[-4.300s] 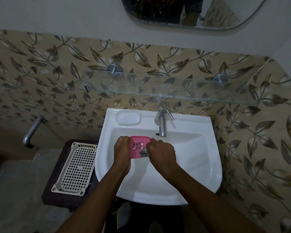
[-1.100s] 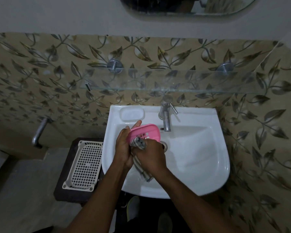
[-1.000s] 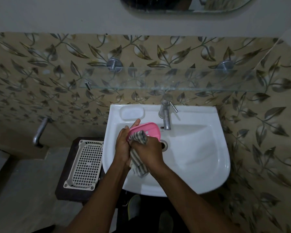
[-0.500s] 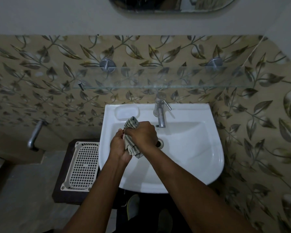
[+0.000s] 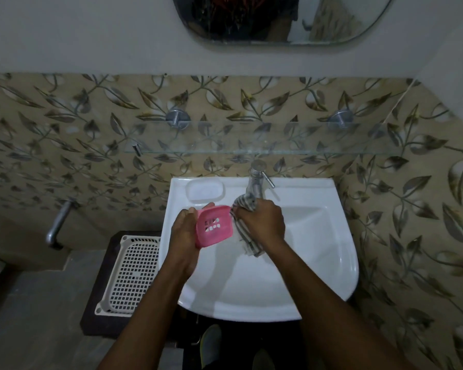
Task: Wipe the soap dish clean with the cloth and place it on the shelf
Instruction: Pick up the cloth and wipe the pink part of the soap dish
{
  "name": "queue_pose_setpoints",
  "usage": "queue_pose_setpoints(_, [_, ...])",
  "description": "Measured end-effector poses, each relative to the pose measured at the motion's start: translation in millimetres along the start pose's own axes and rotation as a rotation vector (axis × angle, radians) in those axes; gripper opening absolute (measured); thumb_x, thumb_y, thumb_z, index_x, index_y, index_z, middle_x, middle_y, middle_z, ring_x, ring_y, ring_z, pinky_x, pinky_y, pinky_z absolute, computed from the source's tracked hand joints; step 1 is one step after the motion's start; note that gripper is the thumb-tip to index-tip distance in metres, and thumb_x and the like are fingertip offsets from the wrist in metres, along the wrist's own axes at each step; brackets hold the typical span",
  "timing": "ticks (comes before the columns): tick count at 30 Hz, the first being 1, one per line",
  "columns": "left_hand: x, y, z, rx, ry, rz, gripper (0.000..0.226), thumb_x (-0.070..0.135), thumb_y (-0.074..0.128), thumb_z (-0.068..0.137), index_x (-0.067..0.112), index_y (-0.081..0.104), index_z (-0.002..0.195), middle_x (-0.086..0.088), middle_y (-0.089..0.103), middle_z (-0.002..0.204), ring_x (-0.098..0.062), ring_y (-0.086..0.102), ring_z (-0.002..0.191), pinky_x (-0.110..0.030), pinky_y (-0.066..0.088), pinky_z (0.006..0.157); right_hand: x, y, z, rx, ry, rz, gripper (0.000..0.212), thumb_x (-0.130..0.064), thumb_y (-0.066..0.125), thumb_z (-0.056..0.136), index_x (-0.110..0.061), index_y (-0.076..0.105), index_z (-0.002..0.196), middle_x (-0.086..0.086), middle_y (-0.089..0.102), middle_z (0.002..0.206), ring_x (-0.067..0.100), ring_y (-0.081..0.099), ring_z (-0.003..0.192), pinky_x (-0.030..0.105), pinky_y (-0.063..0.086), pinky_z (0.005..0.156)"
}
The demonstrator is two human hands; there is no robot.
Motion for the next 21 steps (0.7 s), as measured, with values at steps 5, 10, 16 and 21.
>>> queue_pose_setpoints(5, [48,0,-23,0.041,0.381,0.459,0.046,0.041,0.036,0.103,0.01,0.068,0.093,-0.002,0.077,0.094,-0.02,0.071,0.087,-0.035,0.056,0.076,-30,-27,-31,0.008,-0.17,0.217,0.03,-0.053,0.077,0.072,-0.024,0.07,0.078,-0.008,0.071,0.076,0.005,0.067,0.073,0.023,0.053,0.067])
queue_pose_setpoints(10, [69,11,-46,0.209,0.702,0.669,0.044,0.043,0.031,0.099,0.03,0.045,0.06,0.012,0.056,0.053,-0.003,0.048,0.047,-0.016,0.033,0.047,-67,-5,-66,0.01,-0.395,0.172,0.022,-0.046,0.079,0.075,-0.031,0.063,0.07,-0.008,0.064,0.069,0.009,0.062,0.067,0.03,0.053,0.066])
queue_pose_setpoints(16, [66,16,-56,0.166,0.768,0.708,0.043,0.034,0.033,0.1,0.033,0.068,0.075,0.017,0.068,0.063,-0.004,0.065,0.063,-0.017,0.046,0.055,-12,-19,-34,0.078,-0.035,0.135,0.047,-0.064,0.074,0.064,-0.019,0.072,0.078,-0.005,0.072,0.075,0.015,0.068,0.07,0.037,0.058,0.07])
queue_pose_setpoints(21, [80,20,-63,0.302,0.858,0.794,0.056,0.034,0.031,0.1,0.005,0.07,0.071,0.011,0.057,0.057,-0.003,0.058,0.059,-0.017,0.038,0.052,-50,-1,-62,0.042,-0.22,0.285,0.03,-0.047,0.077,0.071,-0.018,0.072,0.078,-0.005,0.07,0.072,0.007,0.066,0.069,0.034,0.056,0.068])
Point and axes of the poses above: each hand's wrist, its own z-axis towards the middle knuckle, its own y-axis out of the palm, x = y × z, the point moved 10 cm from there along z, towards the middle knuckle
